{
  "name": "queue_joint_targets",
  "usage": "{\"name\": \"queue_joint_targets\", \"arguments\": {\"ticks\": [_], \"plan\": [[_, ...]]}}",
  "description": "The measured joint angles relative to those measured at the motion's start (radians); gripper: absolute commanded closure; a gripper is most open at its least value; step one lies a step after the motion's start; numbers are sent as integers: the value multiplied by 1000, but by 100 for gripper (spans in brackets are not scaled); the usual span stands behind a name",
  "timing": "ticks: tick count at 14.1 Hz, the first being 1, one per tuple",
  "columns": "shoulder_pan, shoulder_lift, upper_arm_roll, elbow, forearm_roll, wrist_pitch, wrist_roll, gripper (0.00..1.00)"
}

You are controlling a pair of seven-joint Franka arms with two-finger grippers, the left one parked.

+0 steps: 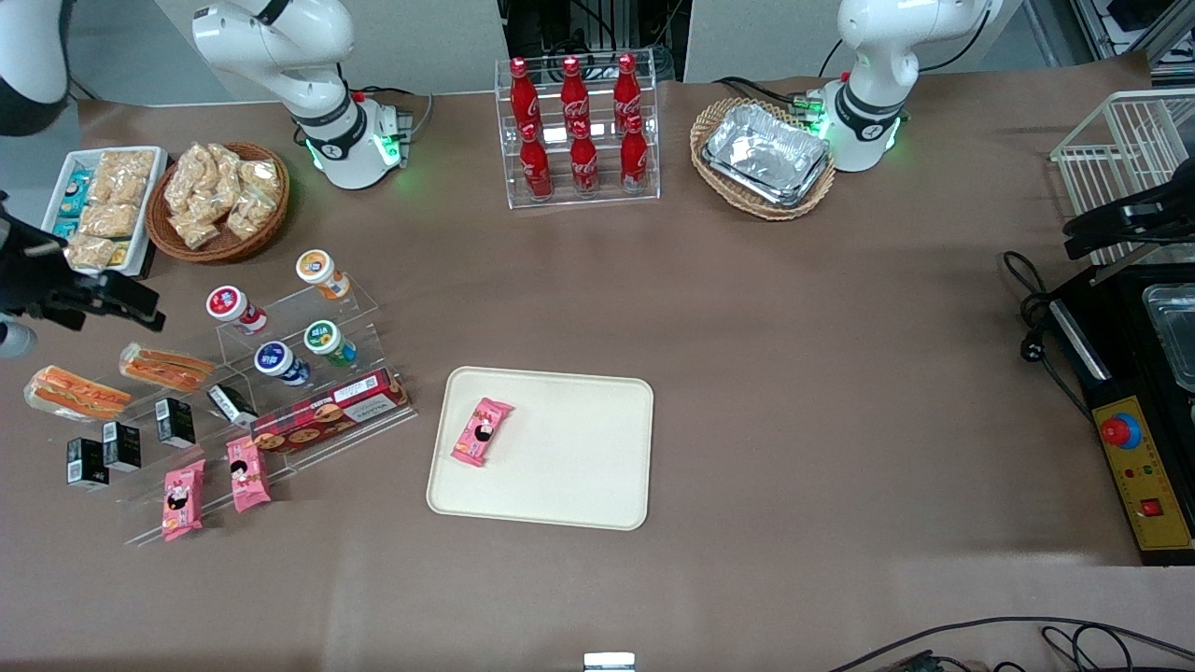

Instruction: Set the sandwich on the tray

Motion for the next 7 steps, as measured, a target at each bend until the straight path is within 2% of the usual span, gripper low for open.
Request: {"name": "queue_joint_targets", "arguments": {"ticks": [7], "plan": [[-4, -14, -114, 0, 0, -31, -411, 0]]}}
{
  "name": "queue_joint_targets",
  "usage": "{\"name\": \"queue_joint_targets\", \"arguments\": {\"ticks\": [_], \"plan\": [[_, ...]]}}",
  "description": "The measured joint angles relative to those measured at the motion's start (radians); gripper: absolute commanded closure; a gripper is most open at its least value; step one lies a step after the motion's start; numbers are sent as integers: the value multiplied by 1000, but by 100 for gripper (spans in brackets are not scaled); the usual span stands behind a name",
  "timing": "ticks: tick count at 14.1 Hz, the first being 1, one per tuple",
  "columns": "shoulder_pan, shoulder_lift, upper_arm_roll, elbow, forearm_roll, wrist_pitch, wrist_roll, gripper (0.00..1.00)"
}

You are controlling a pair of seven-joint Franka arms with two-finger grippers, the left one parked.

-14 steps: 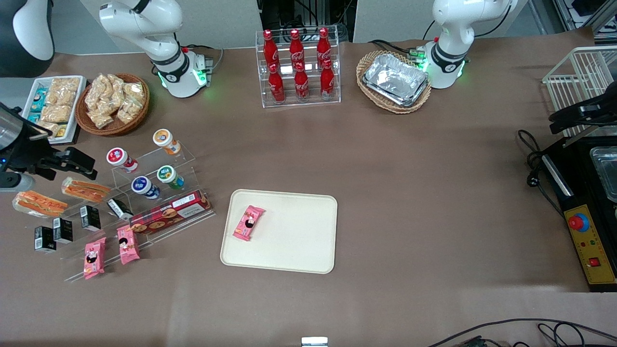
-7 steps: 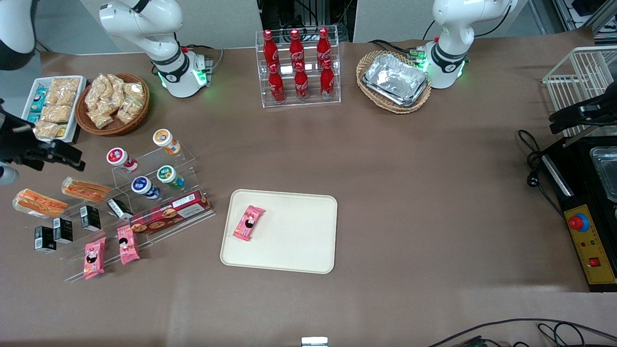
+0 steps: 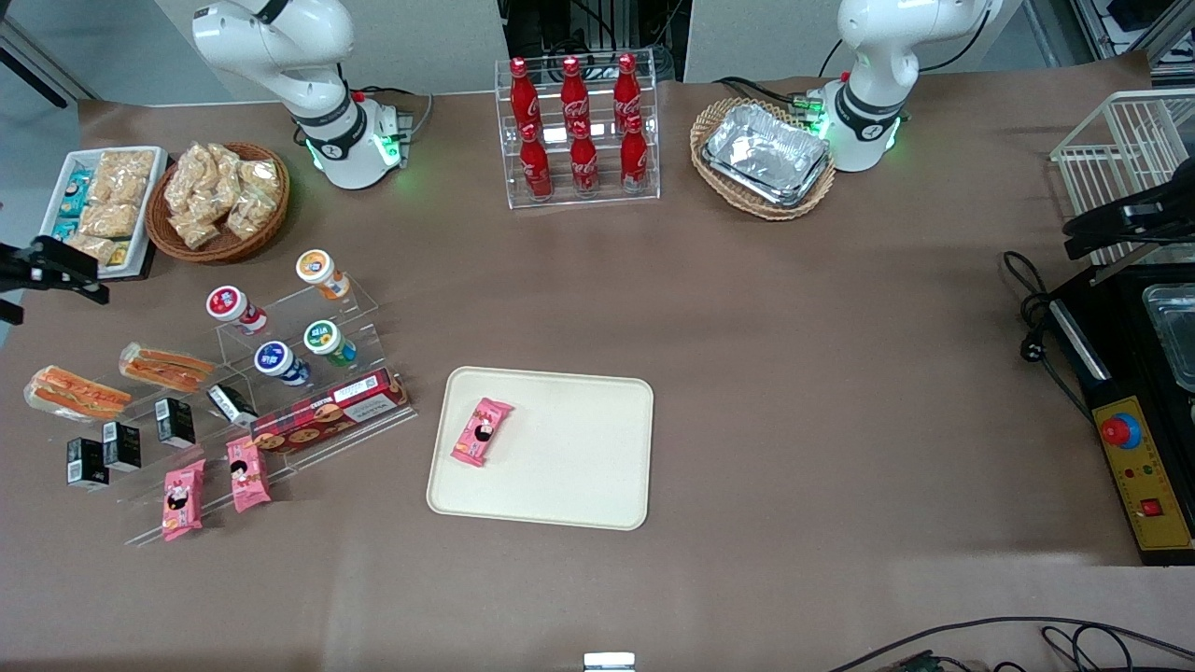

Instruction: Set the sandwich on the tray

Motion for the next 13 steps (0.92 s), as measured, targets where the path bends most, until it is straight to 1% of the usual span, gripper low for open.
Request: {"name": "queue_joint_targets", "arguments": {"ticks": [3, 9, 13], "plan": [[-1, 0, -56, 0, 0, 0, -198, 0], [-4, 0, -203, 0, 0, 0, -654, 0], [-8, 6, -271, -2, 0, 4, -948, 0]]}}
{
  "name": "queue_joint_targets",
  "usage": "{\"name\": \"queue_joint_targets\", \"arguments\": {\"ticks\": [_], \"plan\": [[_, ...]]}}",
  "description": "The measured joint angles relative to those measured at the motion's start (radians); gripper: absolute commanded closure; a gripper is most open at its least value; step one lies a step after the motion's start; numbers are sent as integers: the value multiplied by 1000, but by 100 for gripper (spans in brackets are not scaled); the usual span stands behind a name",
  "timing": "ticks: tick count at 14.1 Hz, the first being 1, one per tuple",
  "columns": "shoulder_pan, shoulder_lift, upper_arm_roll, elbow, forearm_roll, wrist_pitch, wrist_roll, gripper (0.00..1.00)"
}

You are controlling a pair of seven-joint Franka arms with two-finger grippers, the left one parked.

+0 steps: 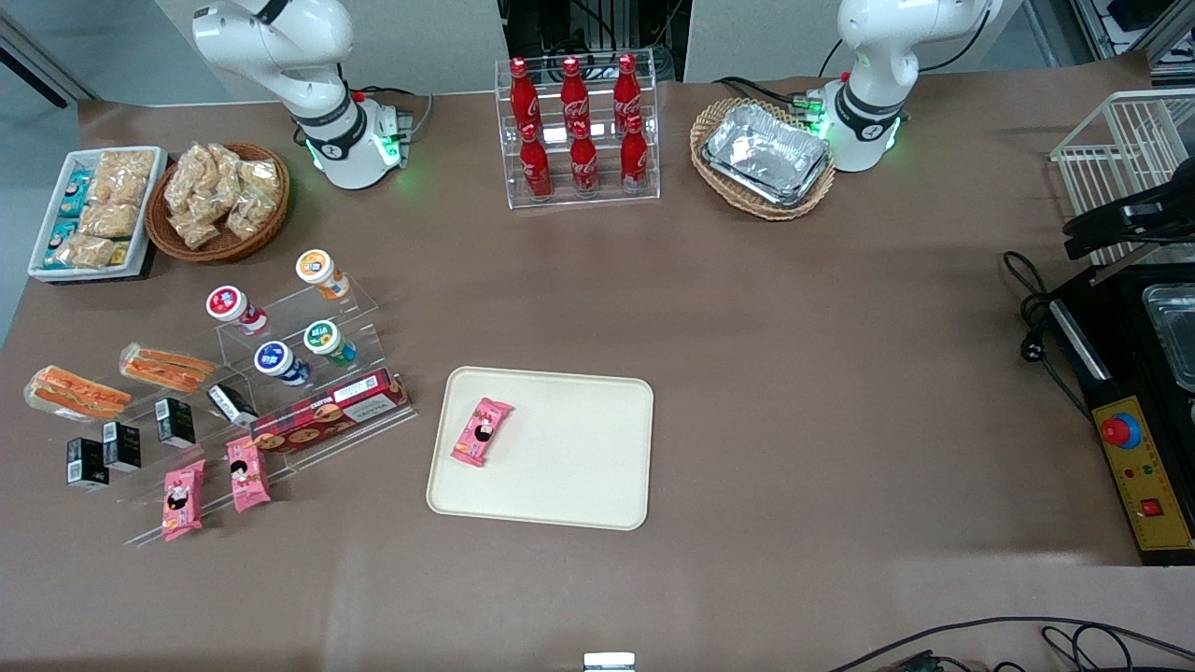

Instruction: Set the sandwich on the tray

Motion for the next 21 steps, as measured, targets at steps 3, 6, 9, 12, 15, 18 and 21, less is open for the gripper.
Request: {"name": "queue_joint_targets", "arguments": {"ticks": [3, 6, 9, 12, 15, 18, 21], "plan": [[-25, 25, -26, -13, 22, 45, -198, 0], [-35, 78, -53, -22, 43, 106, -355, 0], [-36, 136, -75, -23, 85, 169, -512, 0], [-42, 189, -84, -23, 108, 208, -642, 0], [-57, 231, -85, -29, 136, 236, -719, 0], [-72, 248, -86, -78, 147, 301, -736, 0], [-75, 250, -88, -160, 163, 393, -739, 0]]}}
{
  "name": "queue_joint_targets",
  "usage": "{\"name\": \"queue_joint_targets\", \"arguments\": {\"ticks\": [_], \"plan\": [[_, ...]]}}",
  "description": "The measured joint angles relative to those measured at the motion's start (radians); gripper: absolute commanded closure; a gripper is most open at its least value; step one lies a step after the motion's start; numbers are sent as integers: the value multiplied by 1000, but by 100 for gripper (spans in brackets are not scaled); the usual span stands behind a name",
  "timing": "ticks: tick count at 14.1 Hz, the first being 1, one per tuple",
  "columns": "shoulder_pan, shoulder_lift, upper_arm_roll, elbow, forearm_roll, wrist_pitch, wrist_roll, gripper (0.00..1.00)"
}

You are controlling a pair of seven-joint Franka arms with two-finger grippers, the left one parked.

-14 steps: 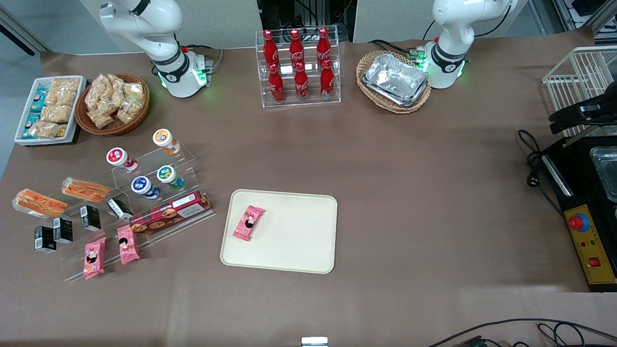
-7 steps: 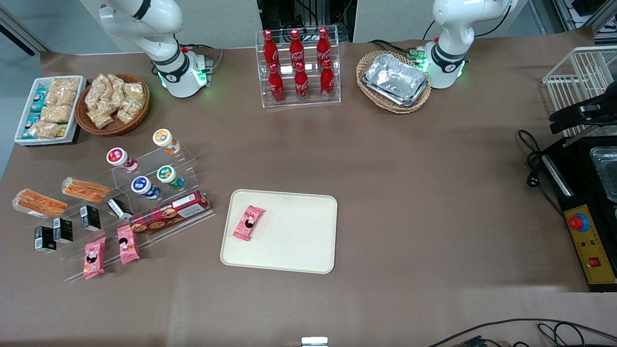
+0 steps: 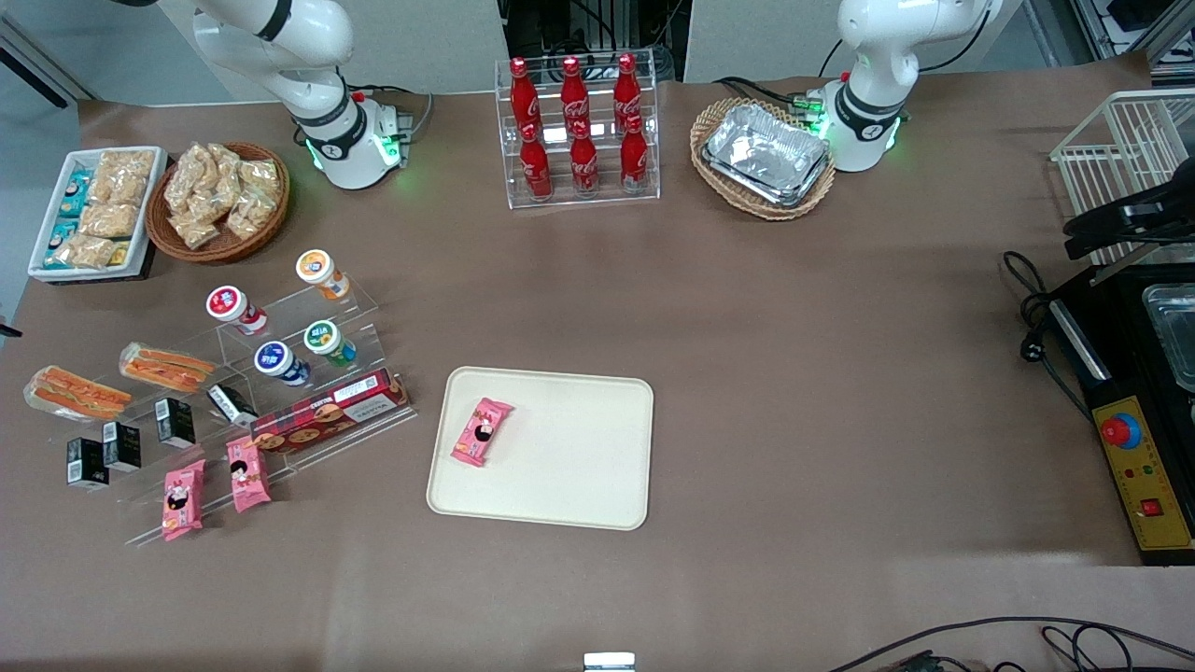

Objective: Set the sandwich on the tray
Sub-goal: 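Close the right gripper on the wrapped orange-filled sandwich half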

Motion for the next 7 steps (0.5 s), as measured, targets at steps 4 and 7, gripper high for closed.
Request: {"name": "queue_joint_targets", "arguments": {"ticks": [4, 7], "plan": [[0, -2, -3, -109, 18, 137, -1, 0], [1, -2, -2, -129, 25, 185, -1, 0]]}}
